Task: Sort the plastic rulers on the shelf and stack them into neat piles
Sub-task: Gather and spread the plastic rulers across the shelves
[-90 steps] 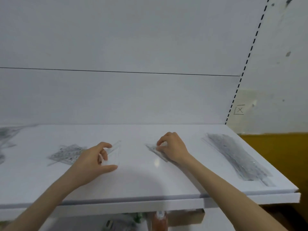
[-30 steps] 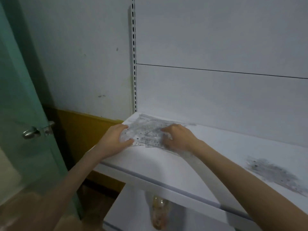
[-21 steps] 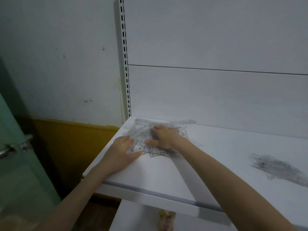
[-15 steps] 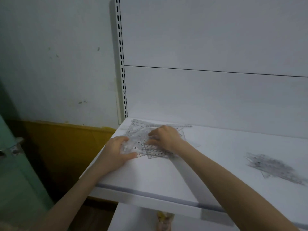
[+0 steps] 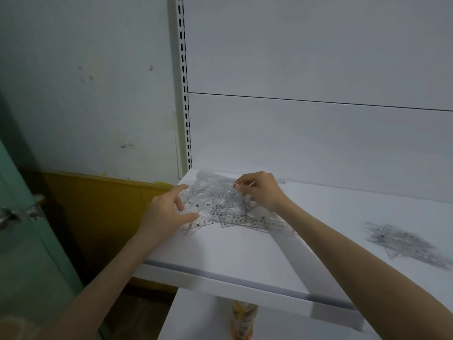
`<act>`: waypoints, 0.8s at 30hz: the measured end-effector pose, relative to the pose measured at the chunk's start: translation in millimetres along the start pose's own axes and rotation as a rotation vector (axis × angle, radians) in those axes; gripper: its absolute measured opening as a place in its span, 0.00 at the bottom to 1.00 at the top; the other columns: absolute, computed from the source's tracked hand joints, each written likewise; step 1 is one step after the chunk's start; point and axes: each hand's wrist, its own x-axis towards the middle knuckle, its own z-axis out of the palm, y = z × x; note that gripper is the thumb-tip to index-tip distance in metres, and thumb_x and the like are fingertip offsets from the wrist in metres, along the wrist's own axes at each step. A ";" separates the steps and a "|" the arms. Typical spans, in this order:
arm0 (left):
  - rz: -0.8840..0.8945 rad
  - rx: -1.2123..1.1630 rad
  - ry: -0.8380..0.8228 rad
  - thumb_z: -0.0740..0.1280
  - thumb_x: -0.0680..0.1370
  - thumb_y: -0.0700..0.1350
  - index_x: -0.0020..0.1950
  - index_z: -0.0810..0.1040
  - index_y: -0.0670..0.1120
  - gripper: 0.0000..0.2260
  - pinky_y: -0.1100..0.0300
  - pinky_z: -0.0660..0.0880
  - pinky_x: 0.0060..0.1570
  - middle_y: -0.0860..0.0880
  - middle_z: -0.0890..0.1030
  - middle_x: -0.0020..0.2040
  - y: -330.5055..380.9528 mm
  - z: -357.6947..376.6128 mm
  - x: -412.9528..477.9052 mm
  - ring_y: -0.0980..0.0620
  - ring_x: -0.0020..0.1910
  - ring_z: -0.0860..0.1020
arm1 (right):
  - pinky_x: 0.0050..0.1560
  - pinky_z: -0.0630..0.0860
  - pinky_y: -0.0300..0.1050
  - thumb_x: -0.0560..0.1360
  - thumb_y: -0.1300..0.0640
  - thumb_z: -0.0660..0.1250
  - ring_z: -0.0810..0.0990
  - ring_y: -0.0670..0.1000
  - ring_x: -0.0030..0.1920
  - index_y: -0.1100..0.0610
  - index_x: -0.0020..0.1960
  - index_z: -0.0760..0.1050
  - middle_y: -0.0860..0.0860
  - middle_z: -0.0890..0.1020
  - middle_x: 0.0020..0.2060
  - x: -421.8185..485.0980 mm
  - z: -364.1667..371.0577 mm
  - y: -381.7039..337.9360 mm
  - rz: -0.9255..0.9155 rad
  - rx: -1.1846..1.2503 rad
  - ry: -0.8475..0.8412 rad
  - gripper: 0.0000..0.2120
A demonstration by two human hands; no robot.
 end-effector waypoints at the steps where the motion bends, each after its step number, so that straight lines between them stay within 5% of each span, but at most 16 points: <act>1: -0.016 0.004 -0.008 0.77 0.68 0.49 0.69 0.68 0.47 0.33 0.58 0.68 0.39 0.50 0.77 0.41 2.9 0.2 -0.4 0.51 0.40 0.72 | 0.45 0.80 0.50 0.75 0.56 0.70 0.82 0.53 0.38 0.55 0.48 0.83 0.54 0.84 0.37 -3.2 -5.1 -1.9 0.006 0.053 0.000 0.05; 5: -0.037 0.012 -0.021 0.75 0.69 0.44 0.63 0.70 0.43 0.26 0.62 0.66 0.33 0.50 0.75 0.45 18.9 6.6 2.6 0.53 0.35 0.71 | 0.35 0.78 0.45 0.76 0.57 0.69 0.82 0.54 0.31 0.57 0.49 0.82 0.55 0.82 0.33 -17.3 -28.0 -6.4 0.068 0.309 -0.026 0.05; 9: -0.043 -0.022 -0.019 0.74 0.71 0.43 0.63 0.70 0.46 0.23 0.64 0.70 0.28 0.50 0.74 0.45 34.8 18.3 7.7 0.55 0.36 0.73 | 0.43 0.80 0.49 0.77 0.59 0.67 0.83 0.55 0.34 0.61 0.48 0.79 0.56 0.82 0.34 -27.0 -45.7 -3.8 0.005 0.437 0.032 0.05; 13: -0.041 -0.008 -0.020 0.74 0.71 0.46 0.63 0.69 0.50 0.24 0.60 0.73 0.29 0.50 0.76 0.45 45.1 25.2 6.3 0.54 0.36 0.76 | 0.43 0.79 0.42 0.78 0.61 0.65 0.83 0.53 0.35 0.59 0.45 0.78 0.56 0.81 0.35 -29.7 -54.6 -5.6 -0.028 0.556 0.091 0.05; 16: -0.014 0.010 -0.007 0.74 0.70 0.48 0.63 0.69 0.54 0.24 0.53 0.79 0.38 0.51 0.77 0.43 45.6 25.3 4.9 0.51 0.36 0.77 | 0.43 0.76 0.45 0.79 0.61 0.64 0.82 0.54 0.36 0.59 0.45 0.77 0.55 0.81 0.35 -32.2 -60.3 -9.5 -0.045 0.599 0.108 0.05; 19: 0.002 -0.036 -0.036 0.75 0.70 0.49 0.63 0.70 0.57 0.24 0.56 0.76 0.36 0.50 0.78 0.41 50.6 26.4 3.3 0.50 0.36 0.77 | 0.42 0.76 0.48 0.79 0.58 0.65 0.80 0.54 0.33 0.59 0.47 0.77 0.55 0.80 0.34 -38.8 -70.1 -11.2 -0.029 0.639 0.130 0.05; 24: 0.111 -0.178 -0.152 0.77 0.68 0.44 0.61 0.74 0.54 0.23 0.55 0.76 0.37 0.44 0.78 0.37 81.3 50.1 3.7 0.48 0.36 0.77 | 0.28 0.69 0.39 0.78 0.56 0.66 0.73 0.50 0.27 0.56 0.55 0.80 0.52 0.78 0.31 -69.3 -96.8 9.2 0.111 0.492 0.151 0.08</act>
